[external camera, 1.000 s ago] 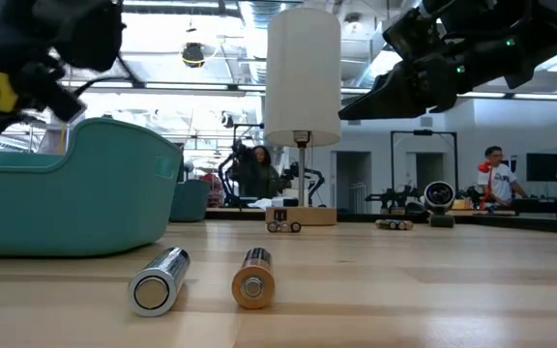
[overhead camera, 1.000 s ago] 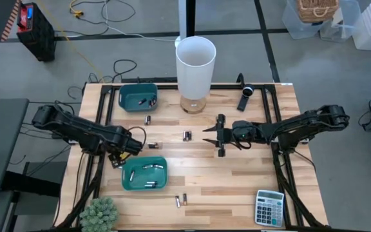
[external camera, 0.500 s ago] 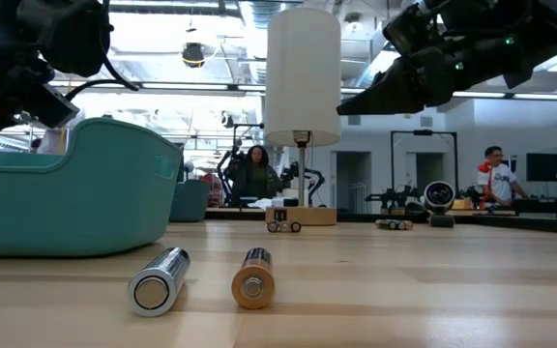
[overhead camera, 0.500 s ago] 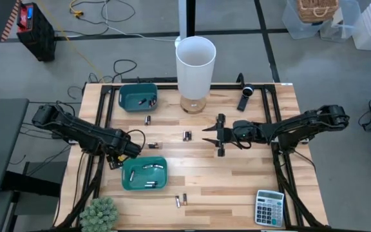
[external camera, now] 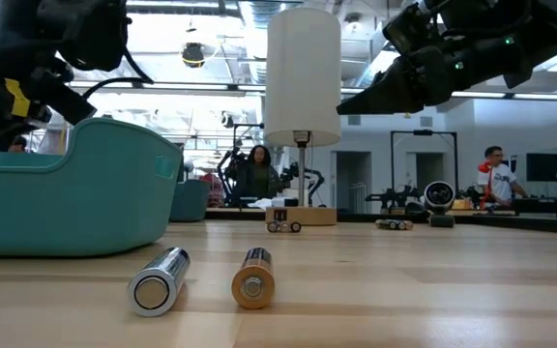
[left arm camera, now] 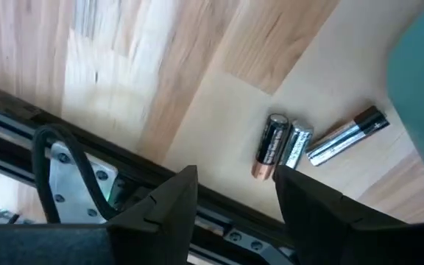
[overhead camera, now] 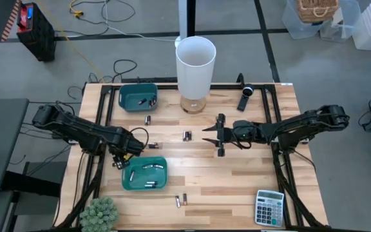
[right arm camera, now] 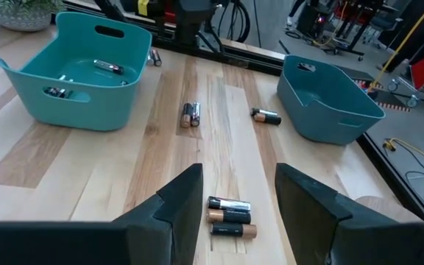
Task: Sort batteries
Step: Put the silver battery into the green bin
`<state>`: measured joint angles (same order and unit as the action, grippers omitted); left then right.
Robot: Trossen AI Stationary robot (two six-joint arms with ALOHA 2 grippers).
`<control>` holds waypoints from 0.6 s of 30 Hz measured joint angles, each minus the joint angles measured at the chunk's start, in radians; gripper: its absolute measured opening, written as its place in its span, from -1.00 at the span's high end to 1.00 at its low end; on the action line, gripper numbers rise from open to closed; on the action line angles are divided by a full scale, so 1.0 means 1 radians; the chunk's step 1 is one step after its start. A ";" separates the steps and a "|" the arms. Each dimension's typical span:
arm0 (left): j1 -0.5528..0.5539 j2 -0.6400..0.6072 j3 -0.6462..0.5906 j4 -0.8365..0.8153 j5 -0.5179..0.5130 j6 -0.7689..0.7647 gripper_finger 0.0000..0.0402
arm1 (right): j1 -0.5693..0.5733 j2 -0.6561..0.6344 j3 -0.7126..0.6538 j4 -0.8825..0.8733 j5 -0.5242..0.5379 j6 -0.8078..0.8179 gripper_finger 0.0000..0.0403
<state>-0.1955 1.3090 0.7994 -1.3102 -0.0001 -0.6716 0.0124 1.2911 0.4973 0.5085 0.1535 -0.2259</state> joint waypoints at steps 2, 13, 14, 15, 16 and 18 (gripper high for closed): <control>-0.001 0.003 -0.001 0.005 0.007 0.002 0.11 | 0.000 0.000 0.000 0.000 0.000 0.000 0.08; -0.031 0.003 -0.003 0.014 0.027 0.068 0.11 | 0.001 0.000 0.000 -0.016 0.000 0.000 0.08; -0.031 0.003 -0.003 0.012 0.026 0.077 0.11 | 0.001 0.000 0.000 -0.016 0.000 0.000 0.08; -0.029 0.003 -0.003 0.012 0.018 0.086 0.11 | 0.001 0.000 0.000 -0.016 0.000 0.000 0.08; -0.023 0.003 0.001 0.010 -0.002 0.092 0.11 | 0.001 0.000 0.000 -0.015 0.000 -0.001 0.08; 0.002 0.003 0.019 0.013 -0.050 0.084 0.11 | 0.001 0.000 0.000 -0.014 0.000 -0.001 0.08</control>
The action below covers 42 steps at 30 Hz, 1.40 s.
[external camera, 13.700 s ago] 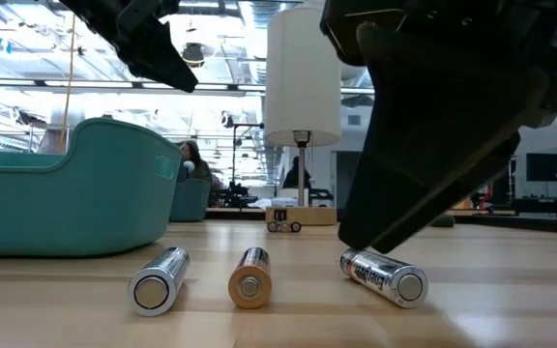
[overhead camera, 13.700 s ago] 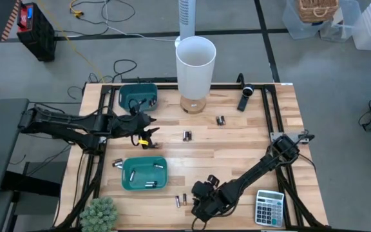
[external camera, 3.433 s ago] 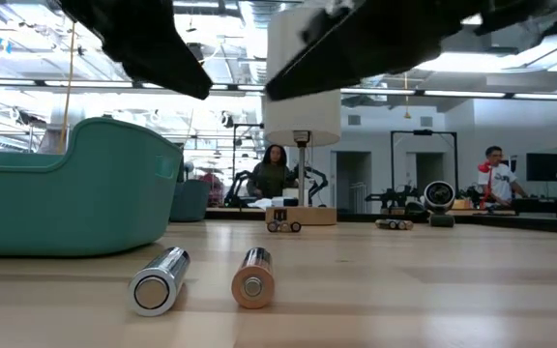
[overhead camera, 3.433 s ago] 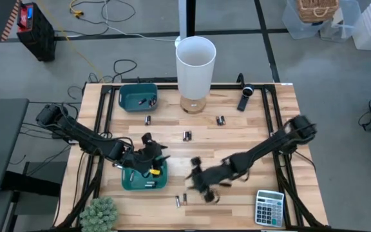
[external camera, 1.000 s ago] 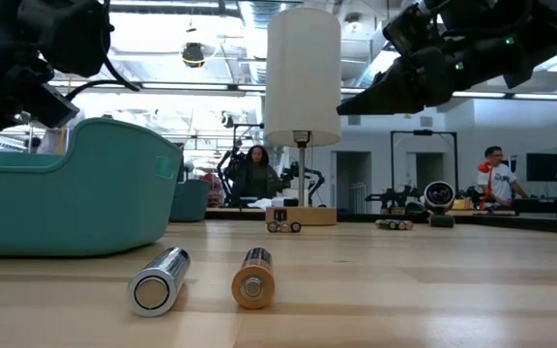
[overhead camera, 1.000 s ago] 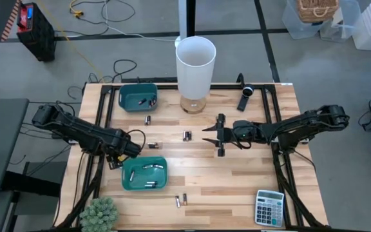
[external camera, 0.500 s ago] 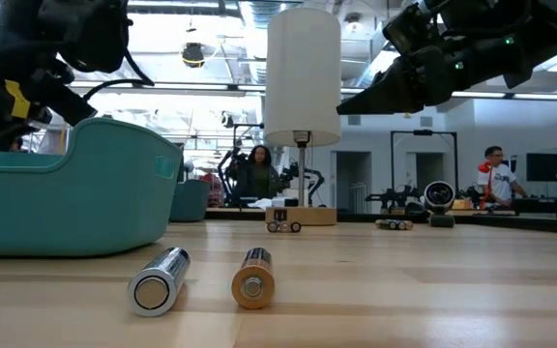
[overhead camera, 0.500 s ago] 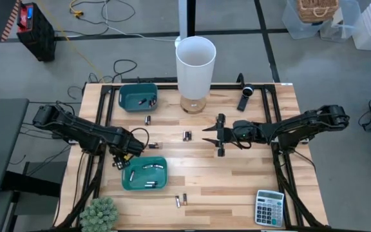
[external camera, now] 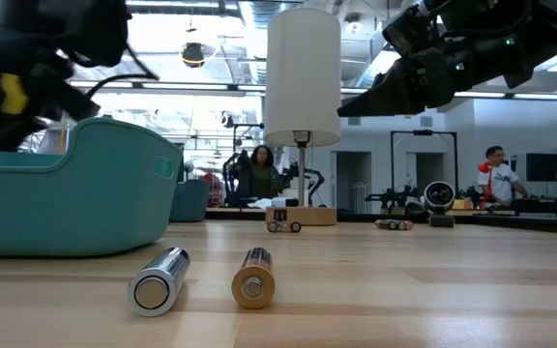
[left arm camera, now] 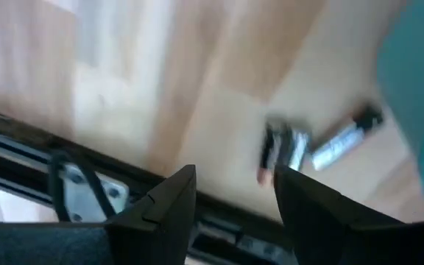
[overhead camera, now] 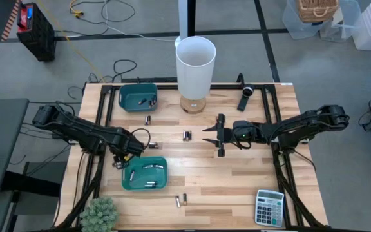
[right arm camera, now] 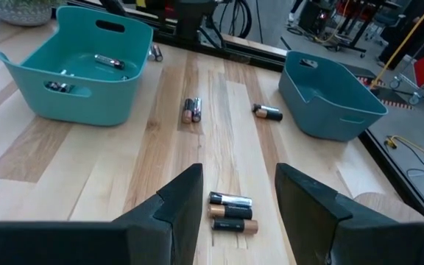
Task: Sort batteries
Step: Put the silver battery into the green bin
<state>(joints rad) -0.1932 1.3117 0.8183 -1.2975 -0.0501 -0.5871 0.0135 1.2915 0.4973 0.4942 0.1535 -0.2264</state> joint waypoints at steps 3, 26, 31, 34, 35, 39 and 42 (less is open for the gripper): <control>0.081 0.000 0.027 0.029 -0.042 -0.041 0.11 | 0.000 0.000 0.000 0.006 0.000 0.000 0.08; 0.569 0.136 0.069 0.491 -0.136 -0.025 0.11 | 0.032 0.000 0.000 0.011 0.000 -0.014 0.08; 0.557 0.194 0.069 0.513 -0.182 -0.086 0.11 | 0.032 0.000 0.000 0.001 0.000 -0.014 0.08; 0.556 0.216 0.069 0.525 -0.222 -0.122 0.11 | 0.032 0.000 0.000 -0.004 0.000 -0.011 0.08; 0.556 0.224 0.069 0.535 -0.228 -0.139 0.11 | 0.032 0.000 0.000 -0.005 0.000 -0.011 0.08; 0.553 0.249 0.069 0.601 -0.236 -0.182 0.11 | 0.032 0.000 0.000 -0.019 0.000 -0.010 0.08; 0.545 0.261 0.069 0.614 -0.244 -0.225 0.11 | 0.035 0.000 0.000 -0.021 0.000 -0.010 0.08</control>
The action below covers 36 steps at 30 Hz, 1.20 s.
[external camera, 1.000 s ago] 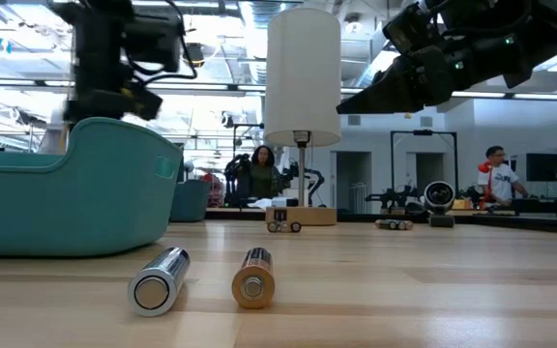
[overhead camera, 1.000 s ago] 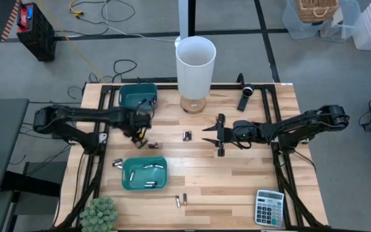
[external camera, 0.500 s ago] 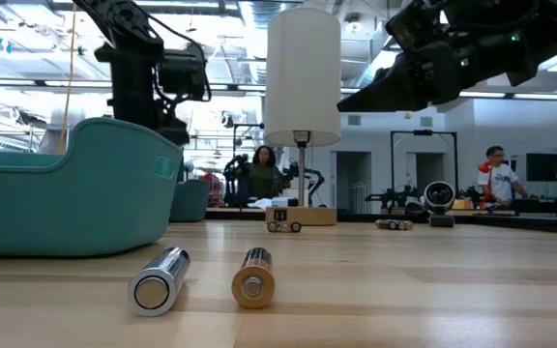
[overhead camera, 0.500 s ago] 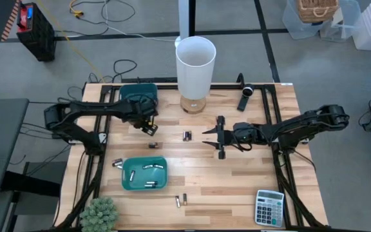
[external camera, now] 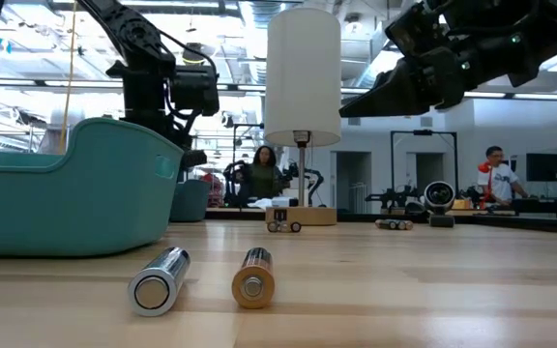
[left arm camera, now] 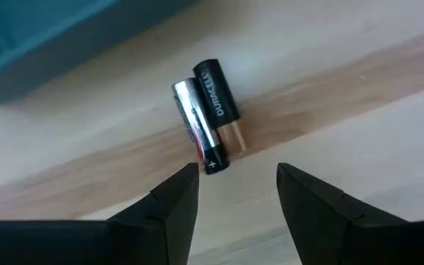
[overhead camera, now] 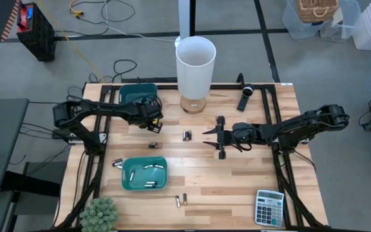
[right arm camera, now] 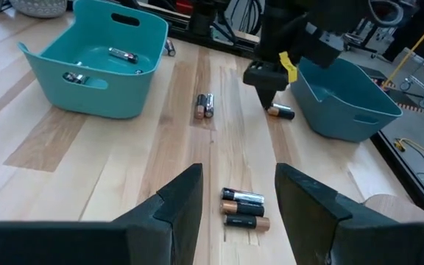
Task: Sort batteries
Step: Put the silver battery into the green bin
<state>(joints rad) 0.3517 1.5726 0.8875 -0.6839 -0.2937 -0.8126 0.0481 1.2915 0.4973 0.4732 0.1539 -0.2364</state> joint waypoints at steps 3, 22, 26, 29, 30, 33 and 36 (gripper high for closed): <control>-0.013 0.000 0.000 -0.003 -0.043 -0.046 0.11 | 0.010 0.000 0.000 0.001 0.000 -0.001 0.08; -0.020 0.000 -0.008 -0.046 -0.149 -0.163 0.11 | 0.037 0.000 0.000 -0.003 0.000 -0.016 0.08; -0.020 0.000 -0.037 -0.008 -0.150 -0.171 0.11 | 0.037 0.000 0.000 -0.003 0.000 -0.016 0.08; -0.020 0.000 -0.060 0.018 -0.150 -0.180 0.11 | 0.037 0.000 0.000 -0.003 0.000 -0.016 0.08; -0.020 0.000 -0.067 0.032 -0.151 -0.180 0.11 | 0.037 0.000 0.000 -0.003 0.000 -0.016 0.08; -0.019 0.000 -0.080 0.064 -0.152 -0.180 0.11 | 0.037 0.000 0.000 -0.003 0.000 -0.017 0.08; -0.018 0.000 -0.080 0.072 -0.156 -0.177 0.11 | 0.037 0.000 0.000 -0.002 0.000 -0.017 0.08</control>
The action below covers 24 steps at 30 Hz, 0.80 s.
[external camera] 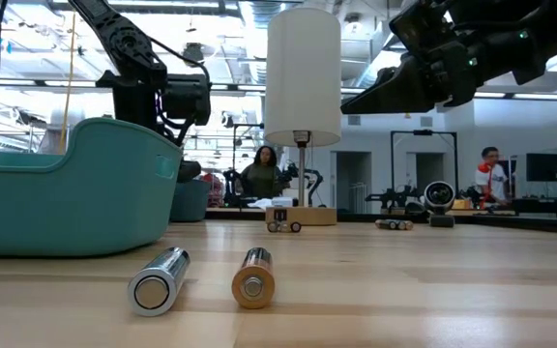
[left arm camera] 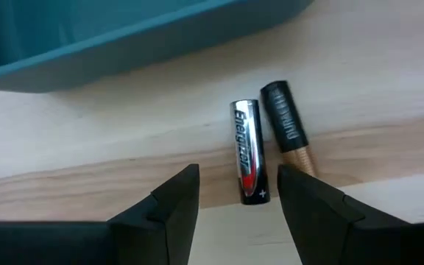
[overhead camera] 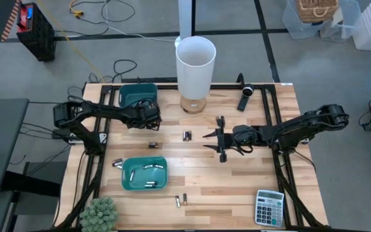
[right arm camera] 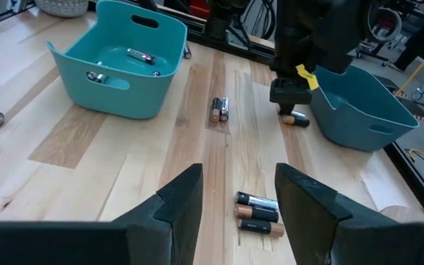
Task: Sort batteries
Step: Put the silver battery into the green bin
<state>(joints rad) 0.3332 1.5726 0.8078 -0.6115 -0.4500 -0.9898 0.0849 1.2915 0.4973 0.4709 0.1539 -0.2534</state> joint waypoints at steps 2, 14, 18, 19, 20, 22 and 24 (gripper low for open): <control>0.000 0.000 0.000 -0.002 0.000 0.007 0.11 | 0.000 0.000 0.000 0.000 0.000 0.000 0.08; 0.003 0.000 0.000 0.001 0.036 0.039 0.11 | 0.000 0.000 0.000 0.000 0.000 -0.002 0.08; 0.007 0.000 0.000 0.003 0.052 0.054 0.11 | 0.000 0.000 0.000 0.000 0.000 -0.001 0.08; 0.009 0.000 0.000 0.005 0.058 0.061 0.11 | 0.000 0.000 0.000 0.000 0.000 -0.001 0.08; 0.012 0.000 0.000 0.006 0.064 0.067 0.11 | 0.000 0.000 0.000 0.000 0.000 -0.001 0.08; 0.022 0.000 0.000 0.011 0.082 0.079 0.11 | 0.000 0.000 0.000 0.000 0.000 -0.001 0.08; 0.035 0.000 -0.001 0.026 0.092 0.094 0.11 | 0.000 0.000 0.000 0.000 0.000 0.000 0.08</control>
<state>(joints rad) 0.3680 1.5726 0.8066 -0.5853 -0.3580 -0.8959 0.0849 1.2915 0.4973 0.4713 0.1539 -0.2537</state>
